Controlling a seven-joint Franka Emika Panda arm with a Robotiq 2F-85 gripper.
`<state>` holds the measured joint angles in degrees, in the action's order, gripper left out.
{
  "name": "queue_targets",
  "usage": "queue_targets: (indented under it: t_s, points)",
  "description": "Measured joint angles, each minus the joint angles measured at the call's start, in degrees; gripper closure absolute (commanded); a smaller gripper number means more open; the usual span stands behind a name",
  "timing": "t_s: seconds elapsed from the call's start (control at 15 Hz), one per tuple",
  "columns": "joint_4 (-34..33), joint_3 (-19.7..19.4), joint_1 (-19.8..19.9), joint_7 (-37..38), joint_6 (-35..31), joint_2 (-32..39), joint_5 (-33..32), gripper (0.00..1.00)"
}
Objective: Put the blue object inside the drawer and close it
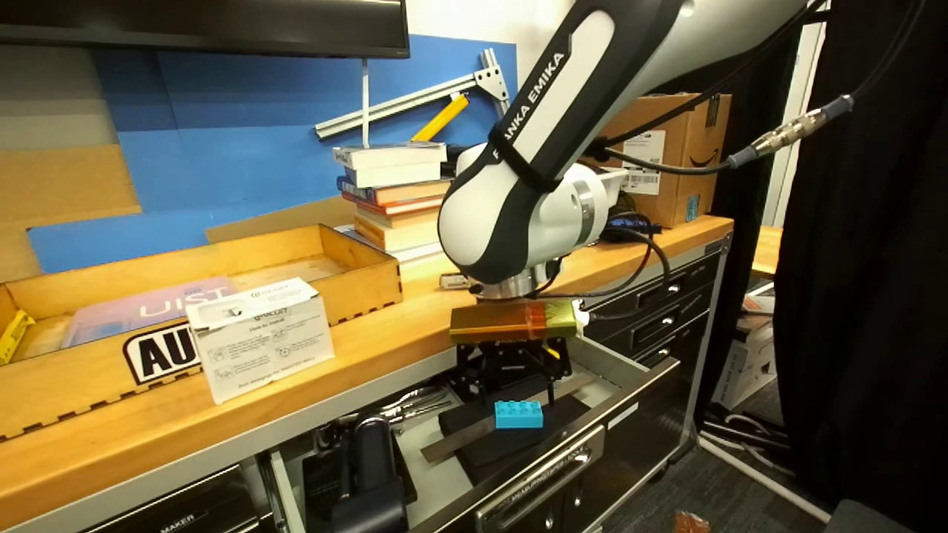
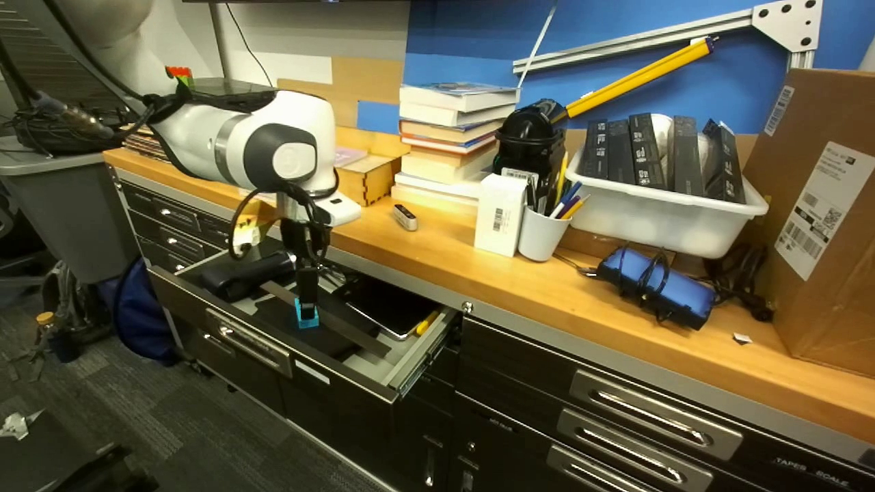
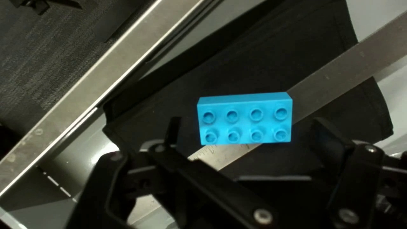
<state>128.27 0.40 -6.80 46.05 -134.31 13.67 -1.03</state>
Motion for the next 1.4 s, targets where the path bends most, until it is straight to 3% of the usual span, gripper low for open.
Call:
queue_targets:
  t_s: [0.2, 0.47, 0.67, 1.07, 1.4]
  points:
    - [1.2, -0.01, 0.26, -1.03, 5.06, -5.15, 0.33, 0.0]
    - [4.98, 0.01, 1.75, -10.92, 15.71, -12.22, 4.73, 0.0]
    - [8.1, 0.0, 3.25, -13.88, 20.79, -15.45, 4.74, 0.0]
    - [13.05, 0.0, 4.84, -12.3, 15.96, -13.85, 4.47, 0.0]
    - [12.92, 0.08, 4.8, -11.1, 10.27, -8.94, 4.46, 0.0]
